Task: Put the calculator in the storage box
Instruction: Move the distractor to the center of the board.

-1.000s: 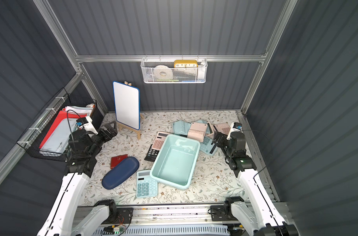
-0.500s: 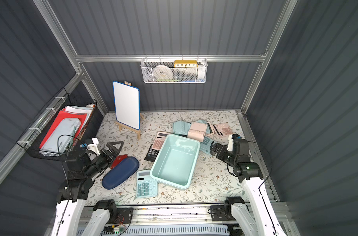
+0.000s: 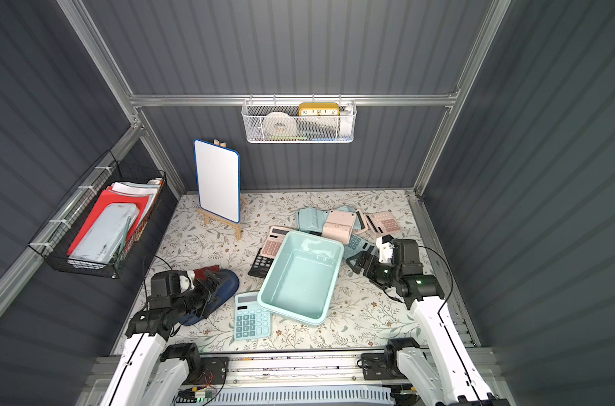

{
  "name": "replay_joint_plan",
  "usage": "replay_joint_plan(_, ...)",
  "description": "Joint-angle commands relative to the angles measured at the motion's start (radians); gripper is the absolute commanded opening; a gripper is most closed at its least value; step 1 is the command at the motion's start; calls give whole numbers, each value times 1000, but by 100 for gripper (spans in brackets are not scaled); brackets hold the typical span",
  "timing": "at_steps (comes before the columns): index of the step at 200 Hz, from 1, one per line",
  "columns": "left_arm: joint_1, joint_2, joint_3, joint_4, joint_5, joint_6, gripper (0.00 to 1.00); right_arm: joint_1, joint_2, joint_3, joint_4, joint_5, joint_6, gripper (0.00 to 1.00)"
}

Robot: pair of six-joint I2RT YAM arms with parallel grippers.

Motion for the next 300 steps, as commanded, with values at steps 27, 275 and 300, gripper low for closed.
replay_joint_plan(27, -3, 135, -72, 119, -33, 3, 99, 34, 31, -23, 15, -9, -9, 94)
replay_joint_plan(275, 15, 457, 154, 109, -214, 206, 99, 46, -55, -39, 10, -33, -4, 96)
replay_joint_plan(300, -93, 402, 108, 83, -234, 164, 99, 46, -50, -41, 14, -40, -4, 96)
